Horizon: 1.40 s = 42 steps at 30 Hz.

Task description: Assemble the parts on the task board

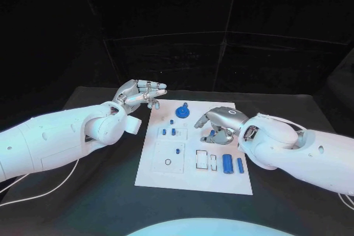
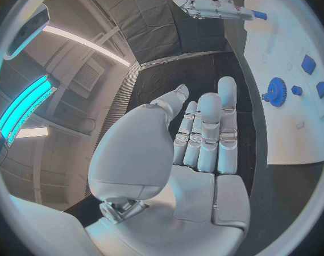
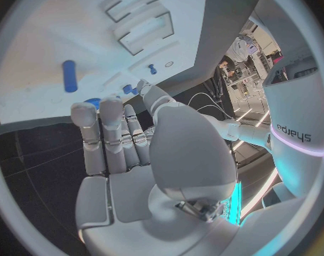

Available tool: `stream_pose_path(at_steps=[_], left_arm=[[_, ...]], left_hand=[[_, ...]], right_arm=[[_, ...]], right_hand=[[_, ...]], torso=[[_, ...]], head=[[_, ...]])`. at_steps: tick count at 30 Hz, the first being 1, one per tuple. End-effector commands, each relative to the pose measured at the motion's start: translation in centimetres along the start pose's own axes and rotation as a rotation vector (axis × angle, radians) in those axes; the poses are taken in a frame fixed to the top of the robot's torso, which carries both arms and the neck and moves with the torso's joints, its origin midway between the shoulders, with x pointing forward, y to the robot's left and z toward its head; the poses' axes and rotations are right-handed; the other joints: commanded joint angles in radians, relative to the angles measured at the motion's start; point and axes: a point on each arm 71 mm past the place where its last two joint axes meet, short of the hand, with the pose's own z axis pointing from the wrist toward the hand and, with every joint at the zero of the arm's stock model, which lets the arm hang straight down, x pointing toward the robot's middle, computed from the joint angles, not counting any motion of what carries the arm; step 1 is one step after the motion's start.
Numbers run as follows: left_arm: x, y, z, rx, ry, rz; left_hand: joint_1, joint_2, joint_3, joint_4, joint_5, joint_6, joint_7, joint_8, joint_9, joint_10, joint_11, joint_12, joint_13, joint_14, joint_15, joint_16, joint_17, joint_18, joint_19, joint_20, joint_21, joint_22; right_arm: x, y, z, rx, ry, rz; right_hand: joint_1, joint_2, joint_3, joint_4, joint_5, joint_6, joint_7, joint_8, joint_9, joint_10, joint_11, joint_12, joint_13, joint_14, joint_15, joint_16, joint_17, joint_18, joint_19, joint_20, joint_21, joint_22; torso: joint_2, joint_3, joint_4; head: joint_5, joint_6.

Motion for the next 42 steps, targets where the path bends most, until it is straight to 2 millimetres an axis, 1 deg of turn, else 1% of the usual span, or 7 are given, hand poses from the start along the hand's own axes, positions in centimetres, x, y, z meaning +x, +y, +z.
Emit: stream_pose_path(at_steps=[1, 5, 11, 18, 29, 37, 42], left_arm=[[0.2, -0.1, 0.1, 0.005, 0.012, -0.008], [0.2, -0.1, 0.1, 0.004, 0.014, -0.008], [0.4, 0.0, 0.2, 0.002, 0.021, -0.011], [0.3, 0.0, 0.2, -0.001, 0.021, -0.011], [0.4, 0.0, 0.2, -0.001, 0.024, -0.012], [0.4, 0.0, 0.2, -0.001, 0.025, -0.013], [0.4, 0.0, 0.2, -0.002, 0.025, -0.013]], left_hand=[[0.005, -0.002, -0.007, -0.001, 0.003, -0.001, 0.003, 0.006, -0.001, -0.005, 0.0, 0.008, -0.001, -0.003, 0.001, -0.005, 0.0, 0.013, -0.005, 0.002, -0.003, -0.001], [0.005, -0.002, -0.007, -0.001, 0.003, -0.001, 0.003, 0.006, -0.001, -0.005, 0.0, 0.008, -0.001, -0.003, 0.001, -0.005, 0.0, 0.013, -0.005, 0.002, -0.003, -0.001], [0.005, -0.001, -0.007, -0.001, 0.003, -0.001, 0.003, 0.007, -0.001, -0.004, 0.0, 0.009, -0.001, -0.003, 0.001, -0.005, -0.001, 0.013, -0.004, 0.002, -0.004, -0.002], [0.005, -0.001, -0.007, -0.001, 0.003, -0.001, 0.003, 0.007, -0.001, -0.004, 0.0, 0.009, -0.001, -0.003, 0.001, -0.005, -0.001, 0.013, -0.004, 0.002, -0.004, -0.002], [0.004, 0.0, -0.008, 0.0, 0.003, 0.0, 0.002, 0.008, -0.001, -0.004, 0.0, 0.011, -0.001, -0.003, 0.001, -0.005, -0.002, 0.014, -0.004, 0.002, -0.004, -0.002], [0.003, 0.001, -0.008, 0.0, 0.002, 0.001, 0.002, 0.009, 0.0, -0.004, 0.0, 0.012, -0.001, -0.003, 0.001, -0.005, -0.002, 0.014, -0.004, 0.002, -0.005, -0.003], [0.003, 0.001, -0.008, 0.0, 0.002, 0.001, 0.002, 0.009, 0.0, -0.004, 0.0, 0.012, -0.001, -0.003, 0.001, -0.005, -0.002, 0.014, -0.004, 0.002, -0.005, -0.003]], right_arm=[[-0.5, -1.3, -0.5, 0.072, 0.008, 0.001], [-0.7, -2.5, -0.9, 0.124, 0.04, -0.015], [-0.4, -3.4, -1.2, 0.173, 0.105, -0.039], [0.1, -3.6, -0.8, 0.197, 0.173, -0.06], [0.6, -3.1, 0.4, 0.178, 0.193, -0.066], [0.8, -2.9, 0.8, 0.171, 0.207, -0.068], [0.8, -3.2, 0.9, 0.179, 0.202, -0.08]], right_hand=[[-0.001, 0.009, -0.023, 0.001, -0.007, -0.004, -0.006, 0.004, 0.0, -0.017, -0.004, 0.008, -0.002, 0.0, -0.003, -0.013, -0.014, 0.017, -0.002, -0.001, -0.013, -0.013], [0.003, 0.014, -0.051, 0.003, -0.011, -0.006, -0.009, 0.004, 0.0, -0.036, -0.005, 0.015, -0.003, -0.006, -0.003, -0.026, -0.032, 0.02, -0.012, -0.002, -0.028, -0.03], [0.014, 0.022, -0.065, 0.002, -0.01, -0.005, -0.014, 0.005, 0.0, -0.04, -0.008, 0.024, -0.002, -0.008, -0.005, -0.03, -0.038, 0.02, -0.014, -0.003, -0.034, -0.035], [0.019, 0.027, -0.08, 0.002, -0.009, -0.006, -0.017, 0.005, 0.0, -0.04, -0.01, 0.035, -0.002, -0.011, -0.007, -0.036, -0.049, 0.023, -0.022, -0.005, -0.045, -0.048], [0.048, 0.084, -0.09, 0.008, -0.019, 0.03, -0.026, 0.015, 0.002, 0.034, -0.024, 0.091, -0.003, 0.027, -0.02, -0.003, -0.005, 0.01, 0.038, -0.017, -0.005, 0.01], [0.058, 0.11, -0.066, 0.024, -0.02, 0.069, -0.034, 0.023, 0.004, 0.111, -0.037, 0.093, -0.008, 0.048, -0.031, 0.025, 0.035, -0.003, 0.086, -0.027, 0.037, 0.069], [0.08, 0.12, -0.031, 0.021, -0.046, 0.089, -0.033, 0.025, 0.003, 0.136, -0.04, 0.075, -0.008, 0.055, -0.034, 0.041, 0.057, -0.008, 0.103, -0.031, 0.056, 0.095]], torso=[[0.001, -0.0015, 0.0024], [0.002, -0.0015, -0.0013], [0.002, -0.0014, 0.003], [0.002, -0.0015, 0.0033], [0.003, -0.0005, 0.002], [0.002, -0.0002, 0.0008], [0.002, -0.0002, 0.0013]], head=[[-0.007, 0.004], [-0.007, 0.004], [-0.012, 0.001], [-0.01, 0.002], [-0.009, 0.0], [-0.008, -0.003], [-0.009, -0.004]])
